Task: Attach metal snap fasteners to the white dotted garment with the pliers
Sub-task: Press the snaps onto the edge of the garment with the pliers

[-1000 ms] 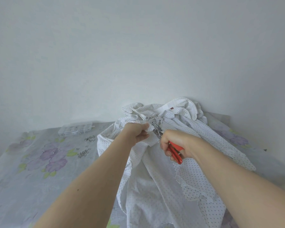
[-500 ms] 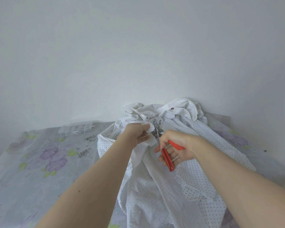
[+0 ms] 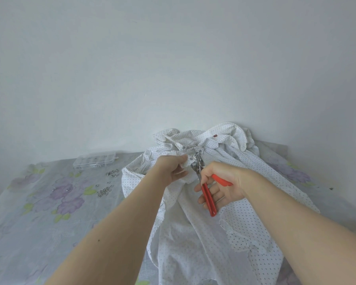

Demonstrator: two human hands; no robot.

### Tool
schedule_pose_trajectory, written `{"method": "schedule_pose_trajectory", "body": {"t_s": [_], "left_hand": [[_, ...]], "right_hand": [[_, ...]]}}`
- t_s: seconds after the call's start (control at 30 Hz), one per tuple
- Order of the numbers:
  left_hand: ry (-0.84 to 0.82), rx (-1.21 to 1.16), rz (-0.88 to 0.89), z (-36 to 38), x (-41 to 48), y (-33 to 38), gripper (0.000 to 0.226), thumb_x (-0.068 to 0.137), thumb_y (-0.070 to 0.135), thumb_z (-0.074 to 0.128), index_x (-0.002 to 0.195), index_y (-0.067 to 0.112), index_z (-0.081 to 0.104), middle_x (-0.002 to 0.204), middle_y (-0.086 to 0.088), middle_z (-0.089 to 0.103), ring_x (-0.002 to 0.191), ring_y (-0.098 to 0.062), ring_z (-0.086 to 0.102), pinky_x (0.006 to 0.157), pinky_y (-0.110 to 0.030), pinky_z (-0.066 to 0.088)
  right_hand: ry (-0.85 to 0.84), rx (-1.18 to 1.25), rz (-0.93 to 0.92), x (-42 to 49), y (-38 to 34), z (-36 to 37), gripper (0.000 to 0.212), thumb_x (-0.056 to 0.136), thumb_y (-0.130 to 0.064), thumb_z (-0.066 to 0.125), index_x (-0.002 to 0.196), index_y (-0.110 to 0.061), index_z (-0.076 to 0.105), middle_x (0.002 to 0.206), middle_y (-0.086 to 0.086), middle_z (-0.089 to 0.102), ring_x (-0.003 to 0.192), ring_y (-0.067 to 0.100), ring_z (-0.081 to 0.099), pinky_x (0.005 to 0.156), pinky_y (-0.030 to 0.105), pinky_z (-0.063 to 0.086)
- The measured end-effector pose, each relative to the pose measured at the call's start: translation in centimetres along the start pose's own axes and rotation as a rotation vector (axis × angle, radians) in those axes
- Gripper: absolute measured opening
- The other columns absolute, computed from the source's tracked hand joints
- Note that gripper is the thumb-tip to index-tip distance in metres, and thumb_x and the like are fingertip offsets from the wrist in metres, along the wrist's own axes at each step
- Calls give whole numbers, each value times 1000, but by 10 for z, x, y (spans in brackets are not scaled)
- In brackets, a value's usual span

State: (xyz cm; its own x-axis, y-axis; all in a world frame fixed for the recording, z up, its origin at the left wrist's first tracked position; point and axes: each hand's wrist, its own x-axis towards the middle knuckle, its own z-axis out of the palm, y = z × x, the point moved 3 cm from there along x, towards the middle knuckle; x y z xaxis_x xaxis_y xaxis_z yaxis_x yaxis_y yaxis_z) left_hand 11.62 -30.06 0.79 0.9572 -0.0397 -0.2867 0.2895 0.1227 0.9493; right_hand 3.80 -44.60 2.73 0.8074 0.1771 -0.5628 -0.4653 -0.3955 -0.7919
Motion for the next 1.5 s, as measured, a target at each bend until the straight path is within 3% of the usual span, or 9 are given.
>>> {"method": "schedule_pose_trajectory", "body": {"t_s": [0.13, 0.27, 0.5, 0.67, 0.9, 1.1, 1.23, 1.37, 1.5], "left_hand": [[-15, -16, -10, 2, -3, 0, 17, 81, 4, 72, 86, 2, 56, 80, -7, 54, 65, -16, 55, 57, -28, 59], [-38, -46, -30, 5, -6, 0, 18, 79, -2, 71, 93, -3, 60, 94, -13, 60, 69, -22, 63, 42, -25, 56], [-119, 63, -49, 14, -8, -2, 31, 69, 2, 81, 94, 4, 63, 89, -9, 50, 85, -22, 52, 49, -23, 58], [-127, 132, -46, 18, -13, -3, 24, 72, 5, 80, 86, 5, 61, 71, -3, 60, 62, -14, 59, 60, -24, 58], [-10, 61, -52, 11, -9, -2, 41, 79, -4, 70, 118, -8, 58, 113, -20, 64, 78, -23, 64, 44, -25, 57], [104, -21, -32, -2, -3, 2, 29, 82, -6, 67, 109, -8, 60, 80, -11, 57, 66, -18, 58, 53, -27, 59], [29, 27, -73, 0, -8, -3, 9, 80, -5, 69, 86, -3, 62, 83, -13, 60, 71, -21, 61, 48, -27, 58], [-41, 167, -94, 11, -15, -13, 34, 76, 7, 77, 105, 1, 62, 94, -10, 67, 77, -18, 65, 55, -26, 57], [-9, 310, -48, 6, -12, -14, 74, 55, 38, 87, 115, 5, 58, 104, -10, 69, 90, -25, 69, 80, -38, 58]], "right_hand": [[-11, -10, 30, -2, 1, -1, 42, 80, -13, 50, 118, 2, 59, 99, 26, 70, 94, 39, 66, 97, 52, 50], [3, -8, 53, -7, 1, -8, 43, 81, -13, 49, 121, 2, 57, 102, 28, 69, 100, 41, 65, 97, 53, 49], [43, -8, 67, -14, 2, -16, 44, 82, -14, 51, 122, 2, 57, 100, 29, 70, 99, 40, 66, 95, 51, 50], [50, -25, 79, -17, 2, -15, 43, 82, -14, 51, 121, 2, 57, 98, 28, 70, 96, 39, 67, 96, 51, 51], [48, -41, 99, -20, -1, -13, 42, 83, -15, 49, 122, 1, 57, 101, 29, 69, 95, 40, 66, 92, 51, 52], [81, -37, 108, -25, 0, -22, 44, 81, -12, 50, 123, 2, 56, 107, 34, 68, 98, 43, 66, 94, 52, 51], [177, 21, 69, -26, -1, -28, 44, 80, -9, 52, 122, 1, 55, 109, 34, 66, 104, 45, 64, 98, 54, 48], [297, 110, -2, -26, -7, -29, 55, 78, -7, 55, 131, 2, 44, 114, 31, 63, 109, 44, 60, 98, 54, 48], [389, 191, -54, -24, -9, -30, 54, 80, -6, 54, 132, 4, 42, 118, 29, 59, 114, 42, 57, 104, 55, 42]]}}
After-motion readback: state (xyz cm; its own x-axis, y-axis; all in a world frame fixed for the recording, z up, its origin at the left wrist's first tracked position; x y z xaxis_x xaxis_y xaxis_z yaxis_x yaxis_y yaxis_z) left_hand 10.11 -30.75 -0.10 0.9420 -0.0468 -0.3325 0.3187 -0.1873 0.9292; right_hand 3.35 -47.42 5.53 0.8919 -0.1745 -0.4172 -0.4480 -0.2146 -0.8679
